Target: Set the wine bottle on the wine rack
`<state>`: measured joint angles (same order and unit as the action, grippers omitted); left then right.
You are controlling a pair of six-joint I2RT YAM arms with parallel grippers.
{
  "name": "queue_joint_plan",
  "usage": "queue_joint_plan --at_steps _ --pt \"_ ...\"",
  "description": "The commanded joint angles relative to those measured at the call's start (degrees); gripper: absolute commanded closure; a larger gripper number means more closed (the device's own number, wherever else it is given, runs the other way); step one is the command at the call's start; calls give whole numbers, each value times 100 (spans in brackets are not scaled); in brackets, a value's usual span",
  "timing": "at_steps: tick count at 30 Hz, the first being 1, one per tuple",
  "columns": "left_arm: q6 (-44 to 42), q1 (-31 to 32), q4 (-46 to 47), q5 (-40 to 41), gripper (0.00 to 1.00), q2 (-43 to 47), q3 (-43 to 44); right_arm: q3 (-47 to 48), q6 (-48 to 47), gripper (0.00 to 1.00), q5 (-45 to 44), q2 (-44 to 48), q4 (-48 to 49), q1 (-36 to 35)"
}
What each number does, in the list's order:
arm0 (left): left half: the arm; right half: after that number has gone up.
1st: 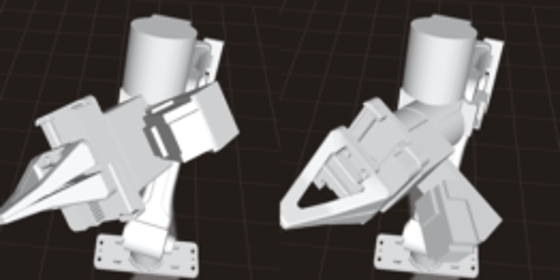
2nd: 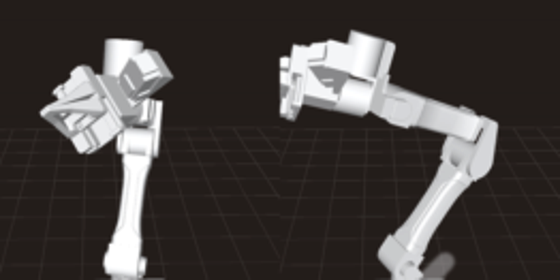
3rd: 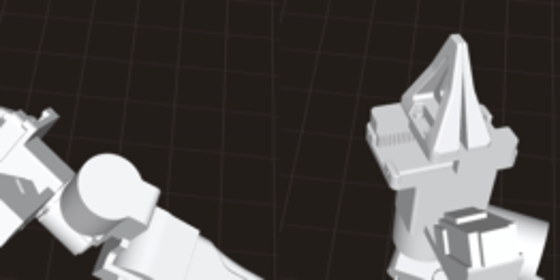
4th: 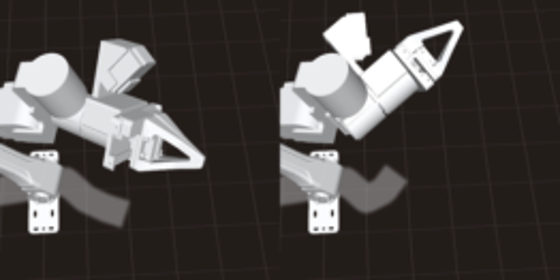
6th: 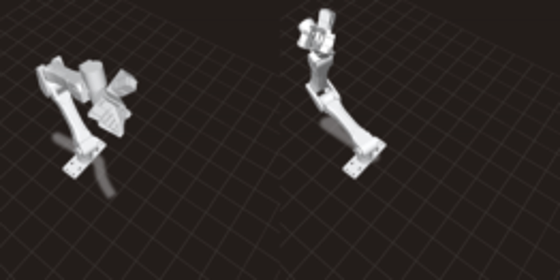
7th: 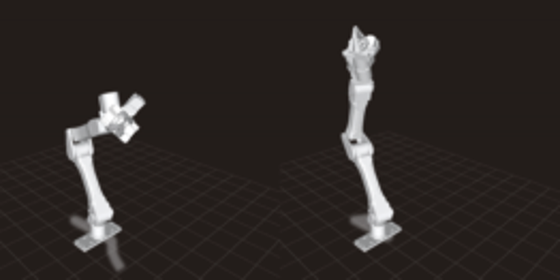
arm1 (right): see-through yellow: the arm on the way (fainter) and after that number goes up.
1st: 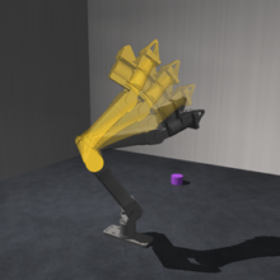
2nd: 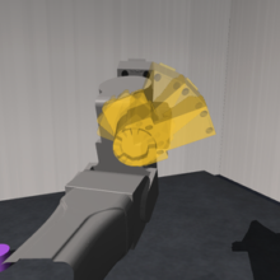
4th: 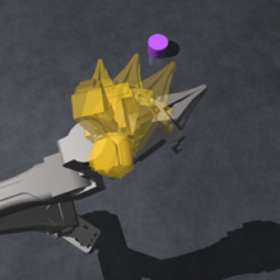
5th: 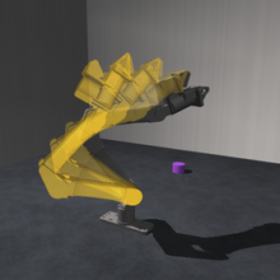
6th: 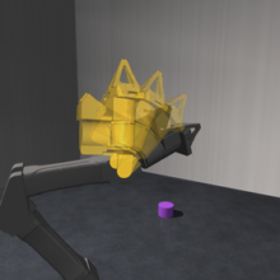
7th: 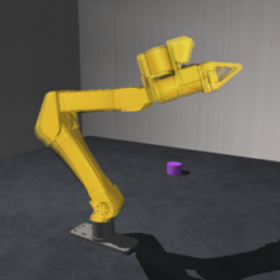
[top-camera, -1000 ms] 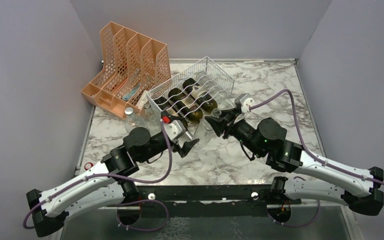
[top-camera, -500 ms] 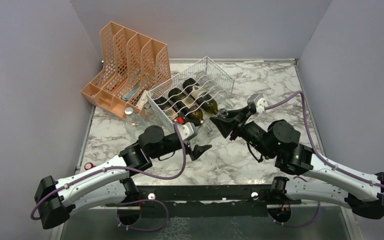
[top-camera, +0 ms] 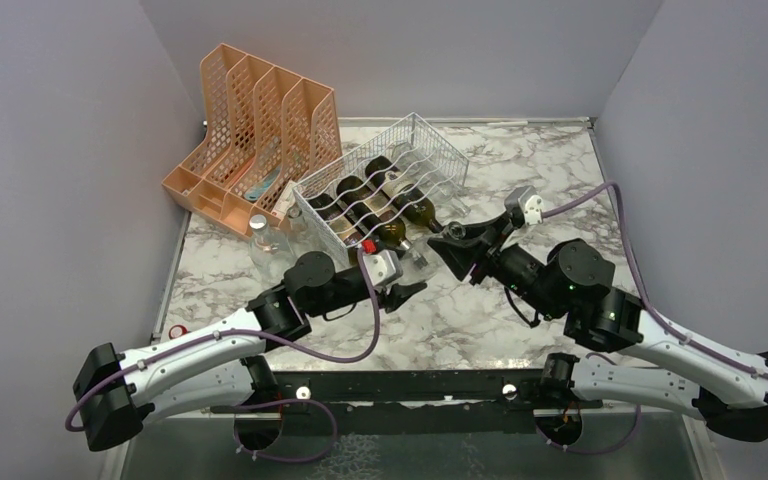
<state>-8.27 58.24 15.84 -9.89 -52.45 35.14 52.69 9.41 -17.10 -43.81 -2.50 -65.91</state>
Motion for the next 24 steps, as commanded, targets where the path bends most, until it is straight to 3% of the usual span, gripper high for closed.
queue_joint_plan --at_steps 1,3,6,16,24 --pt "-750 -76 260 179 100 163 227 611 433 60 261 79 -712 -39" --pt "-1121 -76 229 159 100 163 268 751 410 40 328 87 -1111 -39" --pt "-1949 -74 -242 -24 100 152 431 874 419 32 180 212 -1506 -40" --pt "-3385 153 -1028 -55 100 406 452 2164 559 28 265 98 -3119 -42" --pt "-5408 310 -1329 570 100 153 793 2609 654 26 387 -628 -4144 -38"
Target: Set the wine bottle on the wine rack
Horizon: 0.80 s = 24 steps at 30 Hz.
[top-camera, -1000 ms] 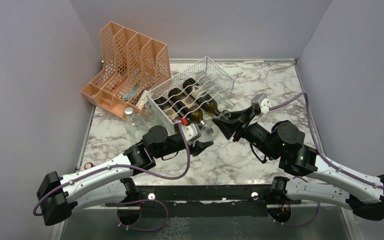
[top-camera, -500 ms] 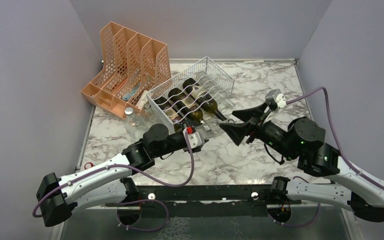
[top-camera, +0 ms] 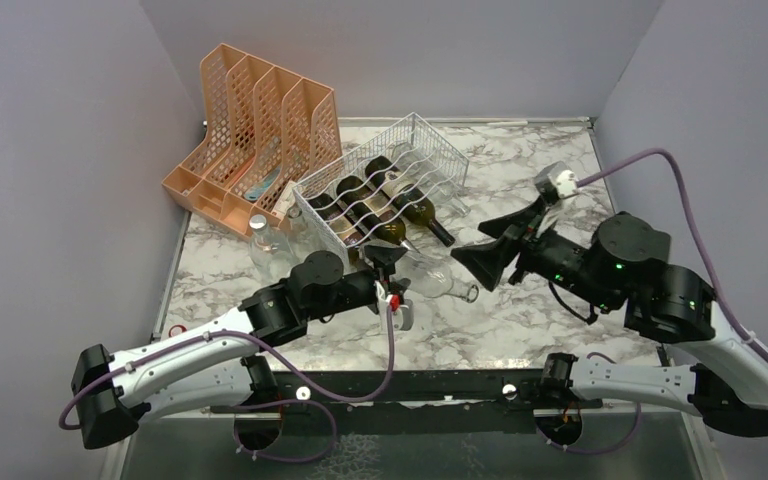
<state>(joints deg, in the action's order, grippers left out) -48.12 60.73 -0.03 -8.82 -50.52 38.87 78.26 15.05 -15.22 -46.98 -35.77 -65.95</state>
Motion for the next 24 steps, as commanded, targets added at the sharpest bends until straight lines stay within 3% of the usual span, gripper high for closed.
queue_joint_plan --at_steps 1,6,12,24 --pt "-1697 62 257 644 100 -78 419 59 112 26 184 -370 -878 -32" --pt "-2602 77 422 1038 100 1 201 -142 260 25 144 -549 -934 -38" --pt "-2951 79 1239 1056 100 303 -353 -559 506 23 276 -933 -948 -39" --pt "-3618 79 1550 989 100 619 -868 -597 1023 21 324 -2118 -762 -35"
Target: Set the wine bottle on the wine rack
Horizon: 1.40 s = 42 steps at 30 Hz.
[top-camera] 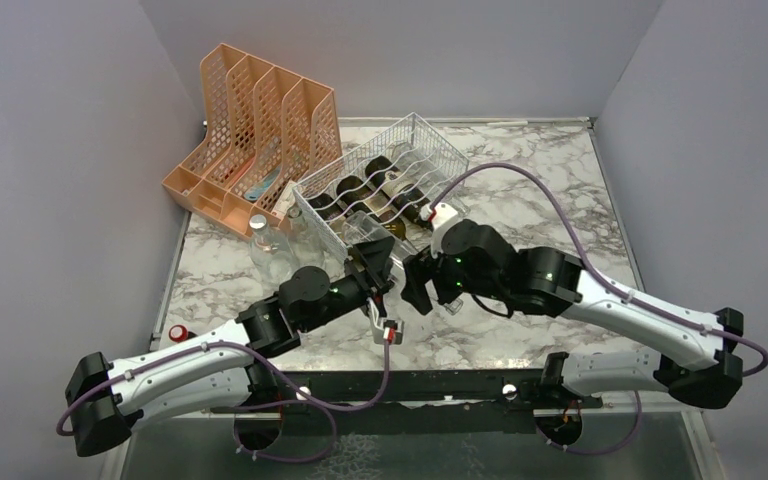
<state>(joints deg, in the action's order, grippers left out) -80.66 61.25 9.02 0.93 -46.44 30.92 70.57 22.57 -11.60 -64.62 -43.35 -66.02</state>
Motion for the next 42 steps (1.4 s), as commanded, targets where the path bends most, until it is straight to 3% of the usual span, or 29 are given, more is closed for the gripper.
queue_joint_plan --at_steps 1,7,16,18,20,21,22,24,26,27,28,36,42 --pt "-375 27 648 15 100 240 -106 217 294 22 -58 -451 -5 -28" --pt "-492 27 619 169 100 298 -223 383 445 36 -105 -761 53 -16" --pt "-574 27 483 280 100 298 -237 333 517 39 -122 -768 196 -18" --pt "-544 27 363 296 100 260 -171 376 524 48 -207 -752 172 -18" --pt "-488 25 355 281 98 245 -180 364 523 69 -374 -702 185 -17" --pt "-486 27 362 281 89 243 -201 362 534 79 -467 -681 194 -24" --pt "-475 27 362 270 73 246 -216 372 545 88 -565 -663 196 -23" --pt "-423 27 415 271 45 269 -277 383 506 99 -732 -645 223 -18" --pt "-411 27 537 252 29 297 -349 391 434 99 -910 -644 270 -21" --pt "-396 27 553 246 10 312 -364 412 386 99 -1041 -659 281 -17" --pt "-378 25 543 262 2 318 -360 437 344 99 -1166 -684 291 -17" --pt "109 24 394 119 1 401 -187 506 -150 99 -1635 -752 709 364" --pt "1258 25 608 136 1 341 129 584 -837 99 -901 -937 1432 1468"
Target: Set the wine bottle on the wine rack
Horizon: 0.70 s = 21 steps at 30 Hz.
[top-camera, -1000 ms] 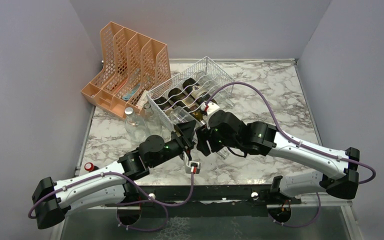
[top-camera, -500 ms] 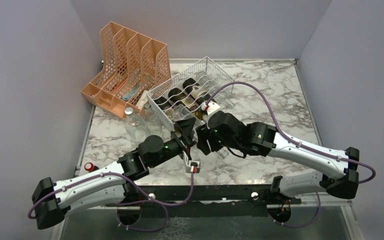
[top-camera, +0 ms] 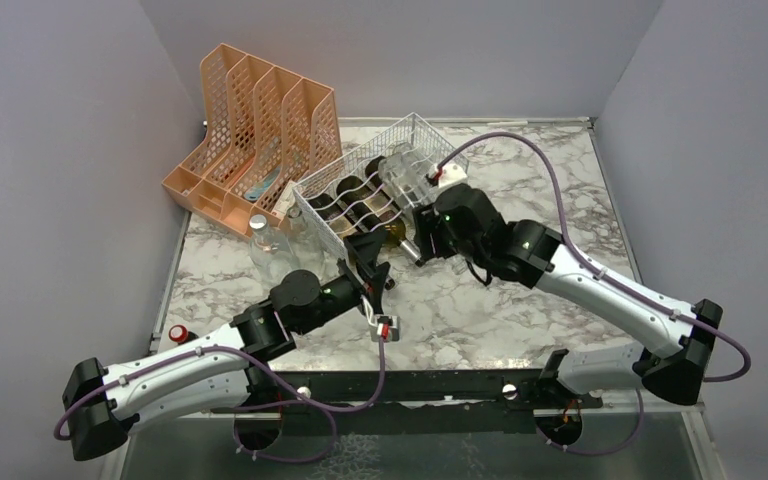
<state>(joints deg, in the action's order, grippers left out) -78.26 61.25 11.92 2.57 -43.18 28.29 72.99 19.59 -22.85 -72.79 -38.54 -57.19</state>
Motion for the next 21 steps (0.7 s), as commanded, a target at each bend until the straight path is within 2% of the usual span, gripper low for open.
queue_joint_plan --at_steps 1,5,9,12,14,16,21 --pt "1399 26 428 119 1 -36 490 398 -641 99 372 -180 1054 772" --pt "3356 18 594 1170 1 -386 1163 582 -940 99 1073 -502 1440 1563" --pt "4495 18 146 1887 1 -748 1925 834 -1135 99 1787 -992 1678 2263" --pt "4730 18 -780 1870 1 -1031 2658 1044 -1236 99 2407 -1394 1868 2721" --pt "4857 18 -1145 2135 1 -1243 2985 1257 -1247 99 2808 -1697 1904 2965" --pt "5126 -5 -1165 2521 1 -1364 3124 1426 -1310 99 3017 -1944 1948 3085" --pt "5788 -260 -1284 2824 1 -1503 3325 1858 -1500 99 3289 -2535 1908 3315"
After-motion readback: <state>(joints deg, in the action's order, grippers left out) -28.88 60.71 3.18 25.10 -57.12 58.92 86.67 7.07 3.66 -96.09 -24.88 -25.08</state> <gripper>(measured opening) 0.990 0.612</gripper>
